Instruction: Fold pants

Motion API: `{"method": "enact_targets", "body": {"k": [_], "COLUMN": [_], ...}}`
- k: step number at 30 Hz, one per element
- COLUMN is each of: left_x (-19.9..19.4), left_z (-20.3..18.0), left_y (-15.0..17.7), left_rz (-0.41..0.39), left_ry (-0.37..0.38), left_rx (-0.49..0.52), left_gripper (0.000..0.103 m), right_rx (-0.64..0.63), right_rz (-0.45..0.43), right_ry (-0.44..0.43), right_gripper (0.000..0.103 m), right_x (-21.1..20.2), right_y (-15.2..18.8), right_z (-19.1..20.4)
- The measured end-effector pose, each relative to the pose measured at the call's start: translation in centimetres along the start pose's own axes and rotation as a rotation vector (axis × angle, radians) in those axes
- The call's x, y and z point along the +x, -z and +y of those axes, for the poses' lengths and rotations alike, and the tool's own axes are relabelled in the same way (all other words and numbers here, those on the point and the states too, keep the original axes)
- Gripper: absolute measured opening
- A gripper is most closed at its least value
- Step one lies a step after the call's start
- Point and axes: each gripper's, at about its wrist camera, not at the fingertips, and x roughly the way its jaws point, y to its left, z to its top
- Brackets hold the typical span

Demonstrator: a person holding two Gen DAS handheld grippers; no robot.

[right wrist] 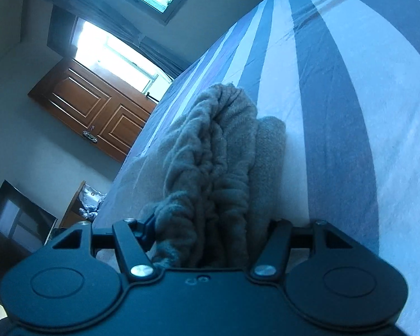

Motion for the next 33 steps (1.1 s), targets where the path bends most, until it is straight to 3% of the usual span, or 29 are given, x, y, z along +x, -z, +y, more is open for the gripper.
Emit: {"method": "enact_targets", "body": {"k": [4, 9, 18, 25, 33], "left_x": [0.6, 0.2, -1.4, -1.2, -2.1], "left_z": [-0.8, -1.8, -3.0, -4.2, -6.1], "left_y": [0.2, 0.8, 2.7, 2.9, 4.2], "left_rz": [0.008, 0.032, 0.054, 0.065, 0.042], "left_ry": [-0.011, -0.020, -0.016, -0.083, -0.161], "left_rx": [0.018, 0.033, 0.044, 0.107, 0.135], "left_gripper": [0.027, 0.031, 0.033, 0.033, 0.047], "right_rx": [0.001, 0.027, 0.084, 0.046, 0.110], "right_rz": [0.004, 0.040, 0.097, 0.123, 0.054], "right_ry": [0.013, 0.041, 0.054, 0.115, 0.136], "right_gripper": [0.059, 0.060, 0.069, 0.068, 0.069], "right_x": [2.2, 2.1, 0.4, 1.0, 0.5], "right_y": [-1.6, -1.9, -0.1, 0.4, 1.4], "right_z": [0.7, 1.5, 2.7, 4.0, 3.9]}}
